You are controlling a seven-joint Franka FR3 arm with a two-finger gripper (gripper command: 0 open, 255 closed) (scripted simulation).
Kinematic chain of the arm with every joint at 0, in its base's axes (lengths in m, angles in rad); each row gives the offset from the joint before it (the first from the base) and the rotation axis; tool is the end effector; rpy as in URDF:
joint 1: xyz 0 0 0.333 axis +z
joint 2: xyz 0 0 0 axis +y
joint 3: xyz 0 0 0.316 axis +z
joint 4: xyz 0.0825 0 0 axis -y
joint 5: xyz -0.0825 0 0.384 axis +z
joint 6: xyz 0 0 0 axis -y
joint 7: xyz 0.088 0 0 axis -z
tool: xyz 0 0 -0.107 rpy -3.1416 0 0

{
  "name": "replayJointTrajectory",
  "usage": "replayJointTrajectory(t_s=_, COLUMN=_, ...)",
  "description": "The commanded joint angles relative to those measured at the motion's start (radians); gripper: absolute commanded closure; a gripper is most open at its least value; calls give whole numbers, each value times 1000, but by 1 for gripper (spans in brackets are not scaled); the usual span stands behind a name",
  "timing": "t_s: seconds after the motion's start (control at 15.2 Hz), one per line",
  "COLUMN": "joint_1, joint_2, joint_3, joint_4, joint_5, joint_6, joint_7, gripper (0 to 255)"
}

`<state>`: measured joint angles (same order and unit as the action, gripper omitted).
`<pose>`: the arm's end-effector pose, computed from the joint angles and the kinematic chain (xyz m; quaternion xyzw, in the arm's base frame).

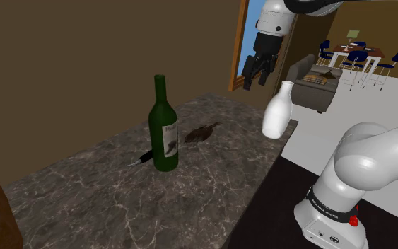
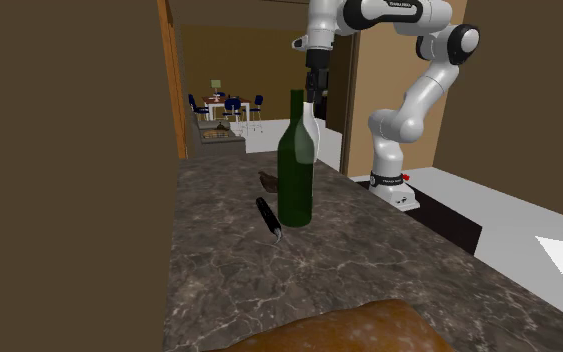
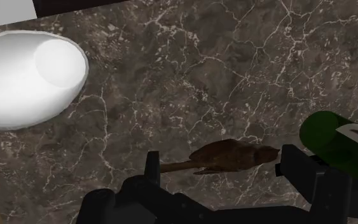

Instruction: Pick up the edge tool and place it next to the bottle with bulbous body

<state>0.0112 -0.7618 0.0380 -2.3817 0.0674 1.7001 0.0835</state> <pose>0.3248 0.0255 0.5824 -0.9987 0.0249 -0.0386 0.0229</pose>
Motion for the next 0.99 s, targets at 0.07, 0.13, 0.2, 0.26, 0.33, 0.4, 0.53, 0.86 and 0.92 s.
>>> replayJointTrajectory(t_s=0.07, joint_1=-1, joint_2=-3, joint_3=27, joint_4=-17, joint_5=16, joint_6=15, joint_7=51, gripper=0)
replayJointTrajectory(t_s=0.13, joint_1=-2, joint_2=-4, joint_3=56, joint_4=-32, joint_5=33, joint_6=30, joint_7=101, gripper=0)
replayJointTrajectory(t_s=0.2, joint_1=-4, joint_2=-3, joint_3=84, joint_4=-44, joint_5=49, joint_6=45, joint_7=152, gripper=0)
replayJointTrajectory(t_s=0.26, joint_1=-5, joint_2=1, joint_3=113, joint_4=-55, joint_5=66, joint_6=62, joint_7=202, gripper=0)
replayJointTrajectory(t_s=0.33, joint_1=-6, joint_2=7, joint_3=143, joint_4=-63, joint_5=83, joint_6=78, joint_7=253, gripper=0)
replayJointTrajectory(t_s=0.4, joint_1=-8, joint_2=16, joint_3=172, joint_4=-69, joint_5=98, joint_6=96, joint_7=304, gripper=0)
replayJointTrajectory(t_s=0.53, joint_1=-12, joint_2=41, joint_3=231, joint_4=-76, joint_5=128, joint_6=132, joint_7=405, gripper=0)
replayJointTrajectory(t_s=0.86, joint_1=-38, joint_2=146, joint_3=384, joint_4=-54, joint_5=183, joint_6=230, joint_7=660, gripper=0)
replayJointTrajectory(t_s=0.92, joint_1=-47, joint_2=174, joint_3=415, joint_4=-43, joint_5=189, joint_6=250, joint_7=712, gripper=0)
